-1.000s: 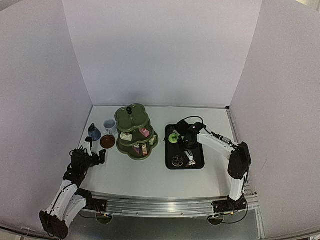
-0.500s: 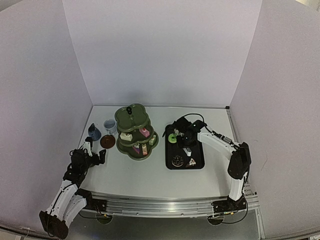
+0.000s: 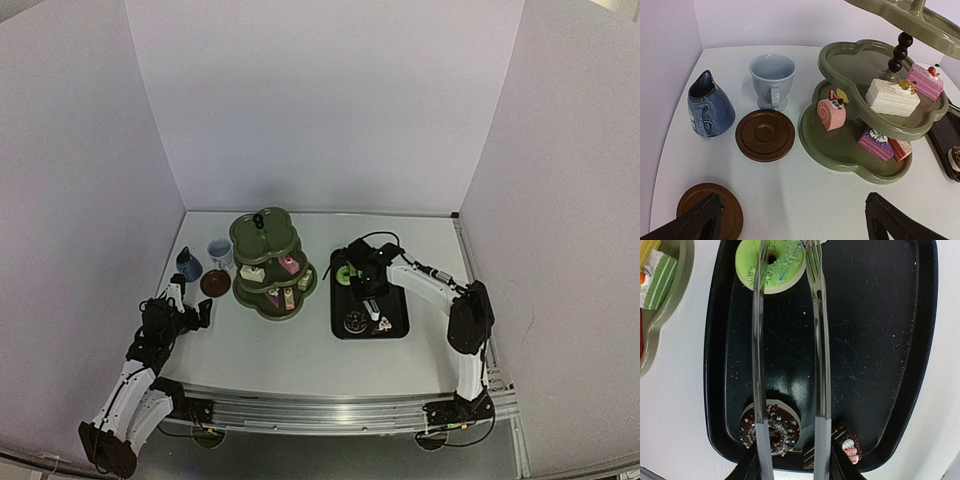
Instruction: Serve the afternoon tea
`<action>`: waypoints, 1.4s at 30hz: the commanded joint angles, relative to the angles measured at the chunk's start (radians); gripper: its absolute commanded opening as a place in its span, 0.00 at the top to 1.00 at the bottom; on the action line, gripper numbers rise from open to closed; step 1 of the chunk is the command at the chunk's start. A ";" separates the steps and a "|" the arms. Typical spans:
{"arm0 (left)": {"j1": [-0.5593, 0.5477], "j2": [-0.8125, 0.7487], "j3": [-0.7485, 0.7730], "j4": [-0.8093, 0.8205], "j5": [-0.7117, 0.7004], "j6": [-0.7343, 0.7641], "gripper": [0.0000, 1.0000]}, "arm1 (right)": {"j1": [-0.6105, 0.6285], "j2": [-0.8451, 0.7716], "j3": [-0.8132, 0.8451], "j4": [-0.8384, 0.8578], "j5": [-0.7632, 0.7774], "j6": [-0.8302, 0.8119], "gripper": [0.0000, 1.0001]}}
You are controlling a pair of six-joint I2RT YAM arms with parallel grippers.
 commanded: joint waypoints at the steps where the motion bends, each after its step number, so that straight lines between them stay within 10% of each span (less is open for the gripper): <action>1: 0.004 -0.004 -0.006 0.035 0.007 -0.003 0.01 | -0.004 -0.005 0.023 -0.005 -0.010 -0.007 0.66; 7: 0.005 -0.007 -0.007 0.035 0.007 -0.004 0.01 | -0.004 -0.011 0.036 -0.024 -0.020 -0.012 0.86; 24: 0.005 -0.008 -0.007 0.035 0.008 -0.006 0.01 | -0.004 -0.161 0.079 -0.073 -0.025 -0.002 1.00; 42: 0.005 -0.007 -0.005 0.031 0.002 0.000 0.01 | -0.003 0.152 0.740 -0.069 -0.068 -0.097 1.00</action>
